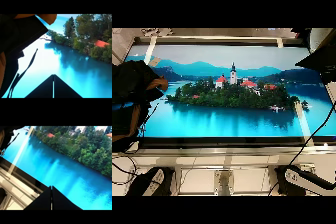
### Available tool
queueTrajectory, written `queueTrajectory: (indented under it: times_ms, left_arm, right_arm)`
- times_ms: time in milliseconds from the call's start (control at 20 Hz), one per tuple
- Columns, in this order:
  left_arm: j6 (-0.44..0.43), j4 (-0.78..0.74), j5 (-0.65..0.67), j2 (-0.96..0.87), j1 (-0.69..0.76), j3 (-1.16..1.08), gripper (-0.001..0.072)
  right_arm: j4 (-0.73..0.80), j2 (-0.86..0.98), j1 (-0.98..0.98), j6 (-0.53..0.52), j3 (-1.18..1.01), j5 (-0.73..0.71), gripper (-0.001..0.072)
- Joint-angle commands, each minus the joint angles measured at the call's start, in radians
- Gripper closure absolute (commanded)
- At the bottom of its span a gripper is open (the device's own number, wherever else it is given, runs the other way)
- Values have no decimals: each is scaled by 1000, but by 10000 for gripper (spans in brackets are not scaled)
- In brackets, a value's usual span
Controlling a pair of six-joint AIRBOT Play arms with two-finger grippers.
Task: Fold the clothes and pants, and hang the long-sleeved shirts on hangers.
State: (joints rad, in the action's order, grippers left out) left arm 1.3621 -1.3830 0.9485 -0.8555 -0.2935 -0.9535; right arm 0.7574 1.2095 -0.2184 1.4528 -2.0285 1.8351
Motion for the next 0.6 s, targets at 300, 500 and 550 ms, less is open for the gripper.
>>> queueTrajectory:
  times_ms: [300,500,550]
  left_arm:
    - [0,0,3,0,-1,2,689]
    - [-1,0,-3,0,-1,2,689]
    - [0,0,-17,-1,-1,2,689]
  right_arm:
    - [2,0,1,0,2,0,674]
    - [2,0,1,0,2,0,674]
    - [2,0,1,0,2,0,674]
